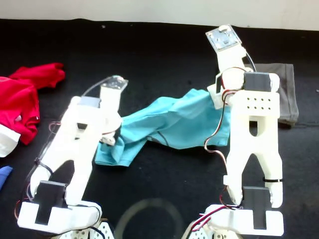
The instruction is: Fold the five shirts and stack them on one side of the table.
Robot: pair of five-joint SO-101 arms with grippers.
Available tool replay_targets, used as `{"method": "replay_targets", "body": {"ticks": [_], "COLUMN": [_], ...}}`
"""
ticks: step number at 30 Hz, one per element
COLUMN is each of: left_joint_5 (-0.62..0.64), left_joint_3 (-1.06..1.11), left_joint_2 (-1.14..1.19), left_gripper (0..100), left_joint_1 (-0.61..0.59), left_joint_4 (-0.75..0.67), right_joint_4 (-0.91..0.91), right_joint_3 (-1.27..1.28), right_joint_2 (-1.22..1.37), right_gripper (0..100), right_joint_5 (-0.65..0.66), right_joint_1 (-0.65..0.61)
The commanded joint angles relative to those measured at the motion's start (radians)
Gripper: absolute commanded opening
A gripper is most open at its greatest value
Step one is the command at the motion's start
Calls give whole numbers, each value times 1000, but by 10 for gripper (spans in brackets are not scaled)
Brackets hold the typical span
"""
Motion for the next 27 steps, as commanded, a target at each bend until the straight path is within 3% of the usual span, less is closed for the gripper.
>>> {"method": "replay_targets", "body": {"ticks": [1,3,10,14,17,23,27], "left_joint_5": [-2,-6,-227,-267,-264,-124,54], "left_joint_3": [-133,-216,-461,-398,-320,-240,-237], "left_joint_2": [-18,-18,-7,10,51,128,142], "left_gripper": [10,10,13,21,87,111,111], "left_joint_1": [-56,-81,-90,-74,-74,-74,-90], "left_joint_4": [100,158,325,328,273,146,140], "right_joint_4": [-15,-28,-137,-134,-134,-134,-134], "right_joint_3": [-7,-8,-10,-7,-7,-7,-7], "right_joint_2": [-5,-5,2,5,-1,1,-2], "right_gripper": [6,6,6,6,6,6,6], "right_joint_5": [12,6,5,5,6,6,8], "right_joint_1": [1,1,18,25,25,25,25]}}
